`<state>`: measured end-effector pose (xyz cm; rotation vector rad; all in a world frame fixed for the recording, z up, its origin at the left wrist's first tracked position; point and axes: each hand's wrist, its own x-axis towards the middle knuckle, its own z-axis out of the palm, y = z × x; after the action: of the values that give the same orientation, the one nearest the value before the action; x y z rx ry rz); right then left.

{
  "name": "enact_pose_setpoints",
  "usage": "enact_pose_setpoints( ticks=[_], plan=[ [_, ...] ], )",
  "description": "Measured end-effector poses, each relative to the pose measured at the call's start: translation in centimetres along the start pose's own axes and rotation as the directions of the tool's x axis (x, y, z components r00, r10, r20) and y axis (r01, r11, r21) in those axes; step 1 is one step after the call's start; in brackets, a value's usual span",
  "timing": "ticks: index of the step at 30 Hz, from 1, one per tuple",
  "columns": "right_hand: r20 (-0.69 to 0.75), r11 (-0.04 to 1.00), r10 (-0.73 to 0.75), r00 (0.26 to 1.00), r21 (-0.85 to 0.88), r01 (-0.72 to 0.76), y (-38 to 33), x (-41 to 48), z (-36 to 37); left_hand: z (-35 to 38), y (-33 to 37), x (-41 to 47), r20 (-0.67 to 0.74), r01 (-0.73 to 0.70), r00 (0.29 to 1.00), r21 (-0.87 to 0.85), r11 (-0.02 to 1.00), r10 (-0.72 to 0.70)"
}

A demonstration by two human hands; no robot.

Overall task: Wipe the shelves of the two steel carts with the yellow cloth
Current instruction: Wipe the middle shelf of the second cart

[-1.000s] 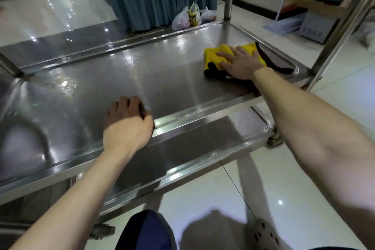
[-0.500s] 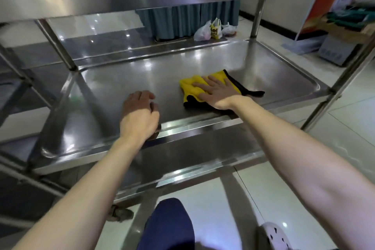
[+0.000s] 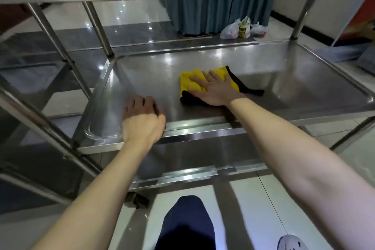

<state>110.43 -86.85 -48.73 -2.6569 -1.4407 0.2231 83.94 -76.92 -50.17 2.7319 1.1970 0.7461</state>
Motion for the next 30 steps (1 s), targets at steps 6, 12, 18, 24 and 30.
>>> enact_pose_setpoints(
  ticks=[6, 12, 18, 24, 30],
  plan=[
    [0.039, 0.992, -0.129, 0.991, 0.009, 0.129, -3.6, -7.0, 0.9, -0.1, 0.2, 0.3, 0.007, 0.018, 1.000, -0.026, 1.000, -0.018],
    [-0.093, 0.972, -0.237, 0.967, -0.015, 0.236, -5.0, -13.8, 1.4, -0.4, 0.1, 0.0, -0.005, 0.003, 1.000, -0.085, 0.996, -0.004],
    [-0.191, 0.963, -0.269, 0.944, -0.043, 0.265, -4.9, -17.3, 2.3, -1.0, -0.1, 0.0, 0.008, 0.035, 0.999, -0.178, 0.983, -0.034],
    [-0.221, 0.976, -0.201, 0.954, 0.041, 0.215, -2.7, -20.9, 0.9, -2.1, 1.8, -1.0, 0.011, -0.175, 0.982, -0.307, 0.935, 0.188],
    [-0.285, 0.996, 0.088, 0.955, 0.025, -0.085, 3.0, -27.1, -2.1, -2.0, 10.6, -3.2, 0.020, -0.417, 0.869, -0.505, 0.755, 0.494]
  ],
)
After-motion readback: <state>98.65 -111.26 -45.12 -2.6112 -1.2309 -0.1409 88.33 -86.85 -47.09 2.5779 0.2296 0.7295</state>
